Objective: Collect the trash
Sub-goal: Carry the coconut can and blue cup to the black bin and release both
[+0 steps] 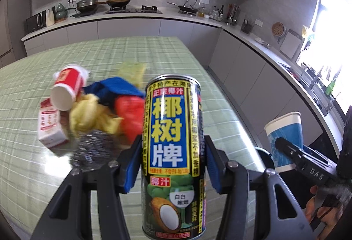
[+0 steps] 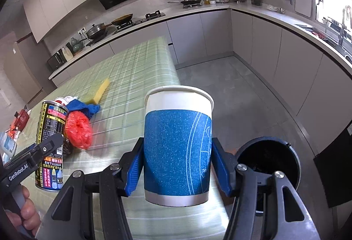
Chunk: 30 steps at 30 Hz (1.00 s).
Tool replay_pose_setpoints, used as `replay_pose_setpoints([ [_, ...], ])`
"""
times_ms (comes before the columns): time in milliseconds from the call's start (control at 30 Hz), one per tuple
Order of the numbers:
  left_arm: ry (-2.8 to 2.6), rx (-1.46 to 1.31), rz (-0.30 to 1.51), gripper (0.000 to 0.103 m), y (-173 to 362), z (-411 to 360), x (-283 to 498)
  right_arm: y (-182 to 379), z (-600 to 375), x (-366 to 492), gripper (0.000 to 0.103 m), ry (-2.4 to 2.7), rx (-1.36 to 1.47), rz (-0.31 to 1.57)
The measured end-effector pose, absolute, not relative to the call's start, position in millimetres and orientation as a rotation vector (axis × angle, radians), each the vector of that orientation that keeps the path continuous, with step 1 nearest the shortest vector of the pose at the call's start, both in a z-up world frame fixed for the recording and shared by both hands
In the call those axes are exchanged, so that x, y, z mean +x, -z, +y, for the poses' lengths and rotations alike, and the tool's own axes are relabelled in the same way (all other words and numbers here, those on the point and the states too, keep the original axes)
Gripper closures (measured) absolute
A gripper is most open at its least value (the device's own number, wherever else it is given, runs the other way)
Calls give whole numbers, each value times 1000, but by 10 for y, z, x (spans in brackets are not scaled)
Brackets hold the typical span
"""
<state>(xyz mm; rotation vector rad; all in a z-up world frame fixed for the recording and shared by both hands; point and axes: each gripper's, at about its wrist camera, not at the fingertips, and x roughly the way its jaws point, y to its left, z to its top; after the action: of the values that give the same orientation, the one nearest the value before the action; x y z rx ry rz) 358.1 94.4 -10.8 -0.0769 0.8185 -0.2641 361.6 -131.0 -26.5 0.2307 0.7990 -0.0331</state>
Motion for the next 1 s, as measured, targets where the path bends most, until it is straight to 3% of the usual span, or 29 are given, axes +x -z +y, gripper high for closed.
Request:
replay_pose_setpoints([
  [300,335,-86,863,49,239,-226,3485,504,-2588,3426,43,87,263,849],
  [533,454,-44,917,49,469,-1231,3518,1078,-3399,3335,43,125,309,966],
  [767,448,-10,1021,49,950,-1686,3523,1590,-3716,3428,43,71,316,1079],
  [1000,405,18,1109,48,1317,-1846,3513,1934,-3825,3552,29,43,327,1148],
])
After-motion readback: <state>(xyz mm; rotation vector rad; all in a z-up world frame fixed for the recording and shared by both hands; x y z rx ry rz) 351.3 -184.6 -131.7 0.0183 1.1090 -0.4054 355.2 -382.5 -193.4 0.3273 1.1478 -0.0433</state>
